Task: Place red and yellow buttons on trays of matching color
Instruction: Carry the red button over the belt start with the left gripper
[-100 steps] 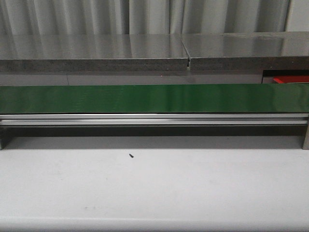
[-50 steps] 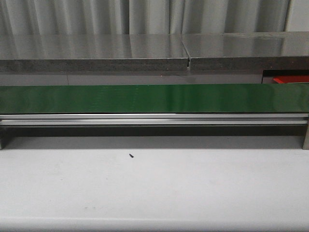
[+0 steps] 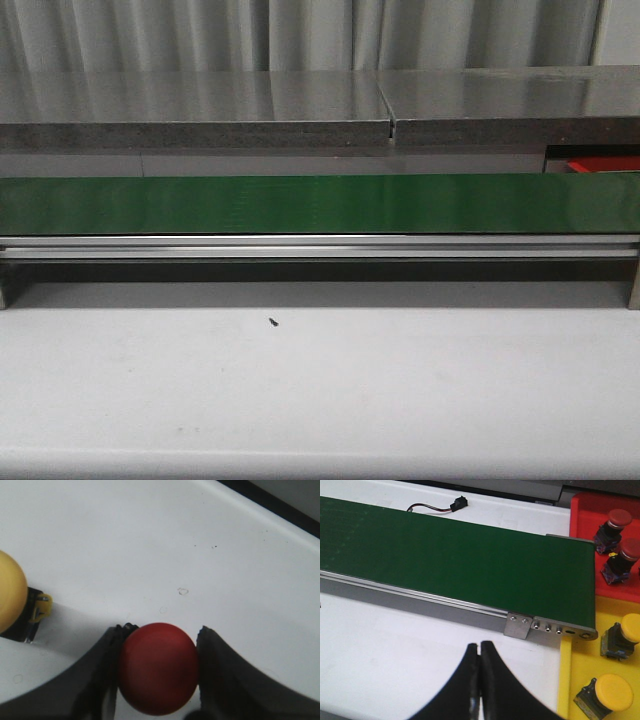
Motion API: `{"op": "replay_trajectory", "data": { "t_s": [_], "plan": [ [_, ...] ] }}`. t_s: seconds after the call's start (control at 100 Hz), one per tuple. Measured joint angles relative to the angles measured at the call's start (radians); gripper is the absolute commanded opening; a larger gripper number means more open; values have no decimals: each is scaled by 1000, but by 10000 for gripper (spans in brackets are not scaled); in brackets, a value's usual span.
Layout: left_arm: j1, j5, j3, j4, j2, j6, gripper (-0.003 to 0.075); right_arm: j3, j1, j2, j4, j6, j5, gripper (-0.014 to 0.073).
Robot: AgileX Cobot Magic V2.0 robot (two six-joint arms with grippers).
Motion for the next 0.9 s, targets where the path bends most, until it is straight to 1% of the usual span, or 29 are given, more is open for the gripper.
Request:
{"op": "replay_trajectory", "data": {
  "t_s": [0.09, 0.17, 0.32, 0.54, 0.7, 0.9],
  "plan": [
    [0, 8, 0, -4, -7, 0, -19, 0, 0, 0, 0, 0, 0, -67],
    [0, 27, 0, -4, -28, 0, -19, 0, 0, 0, 0, 0, 0, -67],
    [0, 74, 0, -6, -123, 0, -19, 0, 0, 0, 0, 0, 0, -67],
    [0, 204, 8, -18, -281, 0, -19, 0, 0, 0, 0, 0, 0, -67],
    [-8, 222, 102, -46, -391, 0, -19, 0, 0, 0, 0, 0, 0, -67],
    [-47, 188, 270, -52, -485, 25, -19, 0, 0, 0, 0, 0, 0, -67]
  ]
}}
